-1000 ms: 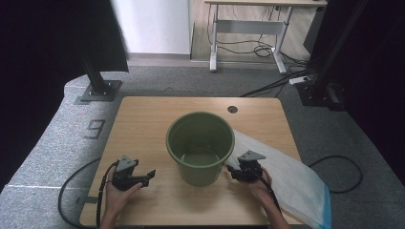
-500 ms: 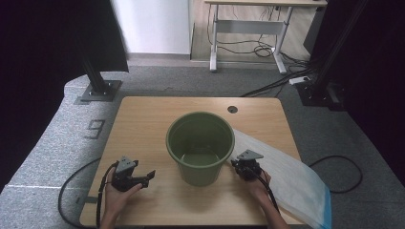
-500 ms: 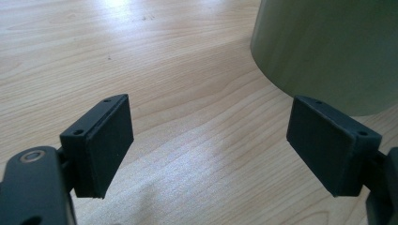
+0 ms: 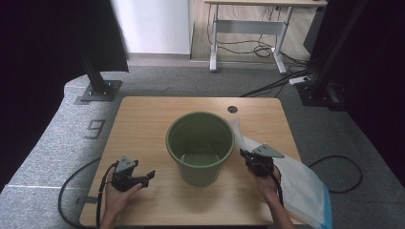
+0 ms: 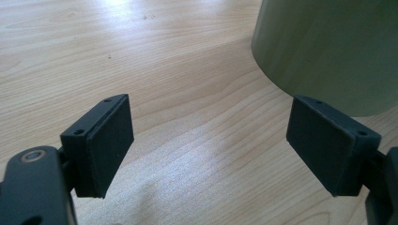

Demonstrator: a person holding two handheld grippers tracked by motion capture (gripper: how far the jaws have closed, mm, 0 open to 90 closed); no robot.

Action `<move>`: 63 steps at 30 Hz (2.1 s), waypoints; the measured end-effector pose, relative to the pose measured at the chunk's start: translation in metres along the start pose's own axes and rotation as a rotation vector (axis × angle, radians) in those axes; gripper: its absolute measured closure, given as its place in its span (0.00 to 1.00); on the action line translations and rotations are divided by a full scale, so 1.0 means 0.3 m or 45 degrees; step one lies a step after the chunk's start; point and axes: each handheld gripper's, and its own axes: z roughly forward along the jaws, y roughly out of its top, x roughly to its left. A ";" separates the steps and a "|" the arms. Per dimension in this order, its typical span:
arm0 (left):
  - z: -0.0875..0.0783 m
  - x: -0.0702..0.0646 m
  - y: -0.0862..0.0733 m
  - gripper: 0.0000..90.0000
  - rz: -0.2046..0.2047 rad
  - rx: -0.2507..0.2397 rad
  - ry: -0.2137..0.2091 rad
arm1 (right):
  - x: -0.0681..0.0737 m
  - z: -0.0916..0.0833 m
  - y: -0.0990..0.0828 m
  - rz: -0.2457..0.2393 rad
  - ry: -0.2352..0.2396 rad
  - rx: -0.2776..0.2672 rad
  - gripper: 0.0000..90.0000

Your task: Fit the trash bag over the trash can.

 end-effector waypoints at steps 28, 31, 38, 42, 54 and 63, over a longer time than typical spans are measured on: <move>0.007 0.002 -0.006 0.17 -0.012 0.003 -0.016 | -0.011 -0.257 0.247 0.059 0.010 -0.368 0.98; 0.007 0.001 -0.006 0.17 -0.010 0.002 -0.016 | -0.003 -0.290 0.288 0.036 0.007 -0.401 0.98; 0.001 0.004 -0.005 0.17 -0.017 -0.007 -0.013 | 0.038 -0.374 0.388 -0.019 0.016 -0.502 0.98; 0.000 0.005 -0.005 0.17 -0.019 -0.007 -0.012 | 0.076 -0.389 0.419 -0.051 0.041 -0.524 0.98; -0.003 0.008 -0.006 0.17 -0.018 -0.012 -0.010 | 0.208 -0.328 0.412 -0.142 0.186 -0.453 0.98; 0.001 0.007 -0.007 0.17 -0.011 -0.003 -0.010 | 0.269 -0.247 0.374 -0.166 0.290 -0.368 0.98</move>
